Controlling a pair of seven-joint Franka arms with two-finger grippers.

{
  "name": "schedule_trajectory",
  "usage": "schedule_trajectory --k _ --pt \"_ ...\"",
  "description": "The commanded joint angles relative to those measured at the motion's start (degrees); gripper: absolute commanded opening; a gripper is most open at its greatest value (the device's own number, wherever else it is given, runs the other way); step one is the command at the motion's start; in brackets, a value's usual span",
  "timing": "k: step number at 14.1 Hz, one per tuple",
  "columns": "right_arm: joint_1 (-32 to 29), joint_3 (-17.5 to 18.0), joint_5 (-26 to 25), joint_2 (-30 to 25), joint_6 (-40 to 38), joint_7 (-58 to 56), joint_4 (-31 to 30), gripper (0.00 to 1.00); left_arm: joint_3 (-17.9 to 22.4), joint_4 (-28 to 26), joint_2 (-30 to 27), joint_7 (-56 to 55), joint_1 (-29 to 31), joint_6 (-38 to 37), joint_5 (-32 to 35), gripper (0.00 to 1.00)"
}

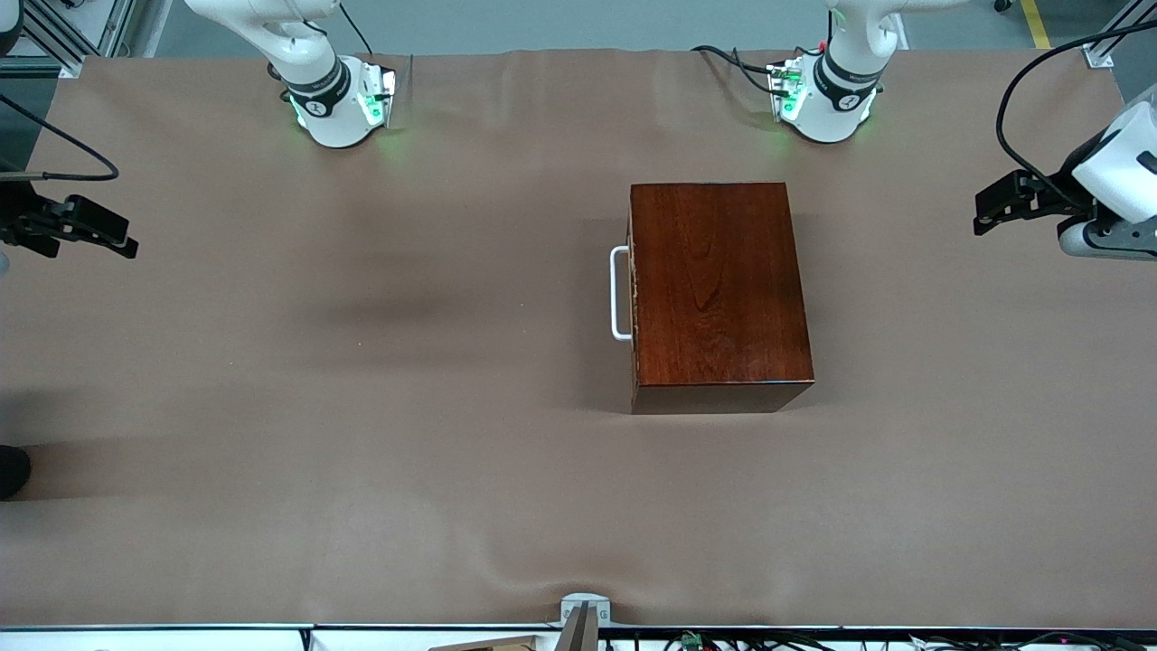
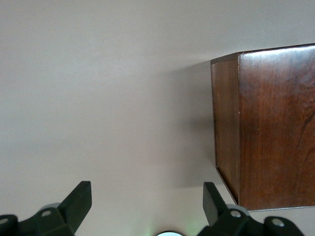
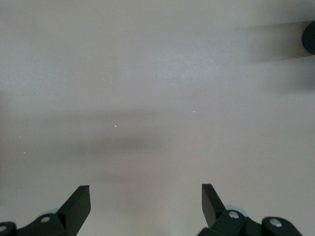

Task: Open drawer, take yellow block, close drawer
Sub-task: 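Move the left gripper from rest toward the wooden box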

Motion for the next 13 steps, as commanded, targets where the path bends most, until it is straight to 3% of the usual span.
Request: schedule_trajectory --k 1,13 --pt "-0.13 0.19 -0.19 -0.71 -0.47 -0.03 -0.03 1.0 -0.3 -0.6 -1.07 1.57 0.57 -0.69 -0.57 1.0" --pt "-0.21 0.1 -0.19 -0.71 -0.38 -0.12 -0.03 1.0 -0.82 -0.25 -0.54 0.43 0.04 -0.6 -0.92 1.0"
